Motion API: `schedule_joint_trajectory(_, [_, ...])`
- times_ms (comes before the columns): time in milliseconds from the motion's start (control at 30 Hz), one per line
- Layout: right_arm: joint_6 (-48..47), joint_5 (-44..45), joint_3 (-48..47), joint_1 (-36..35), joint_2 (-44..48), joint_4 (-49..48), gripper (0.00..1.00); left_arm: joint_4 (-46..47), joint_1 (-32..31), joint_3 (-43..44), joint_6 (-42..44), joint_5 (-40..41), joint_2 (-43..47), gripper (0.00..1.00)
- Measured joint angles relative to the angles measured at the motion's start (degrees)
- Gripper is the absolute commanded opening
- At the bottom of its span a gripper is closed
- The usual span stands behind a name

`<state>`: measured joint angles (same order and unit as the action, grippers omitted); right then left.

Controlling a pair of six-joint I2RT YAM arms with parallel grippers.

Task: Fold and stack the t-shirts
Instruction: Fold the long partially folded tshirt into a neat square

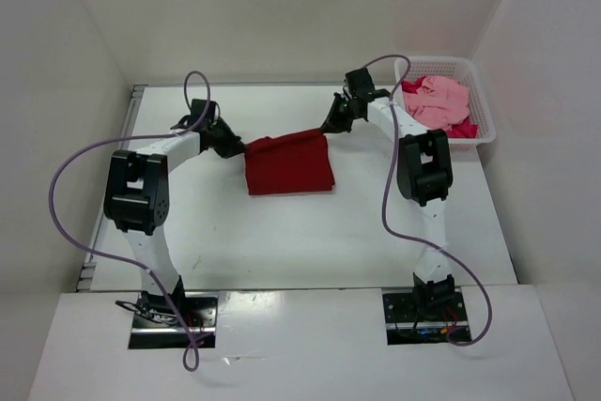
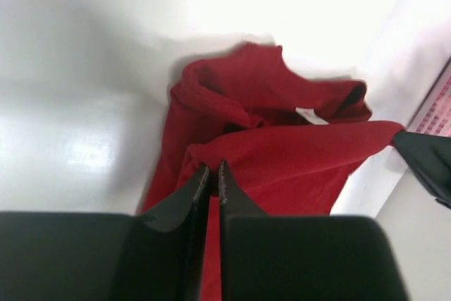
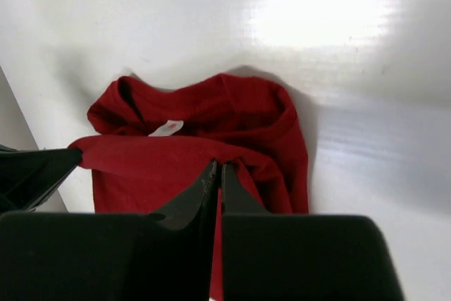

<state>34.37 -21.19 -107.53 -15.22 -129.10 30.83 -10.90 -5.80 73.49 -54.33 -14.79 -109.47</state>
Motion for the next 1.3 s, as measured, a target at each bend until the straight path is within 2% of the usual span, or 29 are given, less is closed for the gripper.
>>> schedule_joint_trajectory(33, [0.1, 0.0, -1.5, 0.0, -1.3, 0.0, 0.12, 0.7, 0.0, 0.4, -0.3, 0.4, -0.5, 0.18])
schedule_joint_trajectory(67, [0.4, 0.0, -2.8, 0.0, -2.2, 0.0, 0.15, 1.2, 0.0, 0.9, -0.6, 0.8, -0.9, 0.32])
schedule_joint_trajectory(100, [0.5, 0.0, -4.0, 0.0, -3.0, 0.0, 0.23, 2.0, 0.0, 1.3, -0.9, 1.3, -1.0, 0.4])
schedule_joint_trajectory(200, [0.7, 0.2, -5.7, 0.1, -3.5, 0.0, 0.34, 3.0, 0.4, 3.8, -1.4, 1.6, -1.4, 0.58])
schedule_joint_trajectory(300, [0.7, 0.5, -5.9, 0.2, -3.0, -0.3, 0.37, 5.3, 1.2, 5.4, -1.7, 1.7, -0.8, 0.58])
schedule_joint_trajectory(333, [0.6, 0.6, -5.4, 0.3, -2.6, -0.6, 0.38, 5.7, 1.3, 5.2, -1.8, 1.6, -0.1, 0.52])
schedule_joint_trajectory(433, [0.1, 0.8, 0.1, 0.4, 1.5, -1.6, 0.18, 7.9, 1.4, 1.0, -2.9, 1.0, 4.8, 0.45])
schedule_joint_trajectory(467, [0.0, 0.6, 3.3, 0.3, 3.9, -2.2, 0.07, 8.3, 0.9, -0.9, -3.0, 0.9, 6.9, 0.42])
schedule_joint_trajectory(533, [0.0, -0.5, 10.0, 0.0, 9.1, -3.4, 0.0, 9.2, -1.4, -5.0, -3.1, 0.2, 11.1, 0.41])
schedule_joint_trajectory(700, [0.8, -5.6, 25.2, -1.6, 19.2, -8.4, 0.0, 13.5, -8.9, -14.1, -3.7, -4.3, 14.8, 0.37])
schedule_joint_trajectory(833, [0.8, -8.2, 29.3, -3.0, 18.5, -10.8, 0.0, 14.0, -8.8, -16.9, -4.2, -5.5, 11.1, 0.37])
schedule_joint_trajectory(1067, [0.7, -6.4, 32.9, -3.4, 14.2, -13.3, 0.0, 17.0, -8.0, -18.8, -2.8, -4.6, 7.4, 0.37])
schedule_joint_trajectory(1300, [0.8, -4.9, 34.4, -3.4, 13.2, -14.2, 0.0, 22.6, -8.1, -24.6, -2.4, -4.0, 8.3, 0.67])
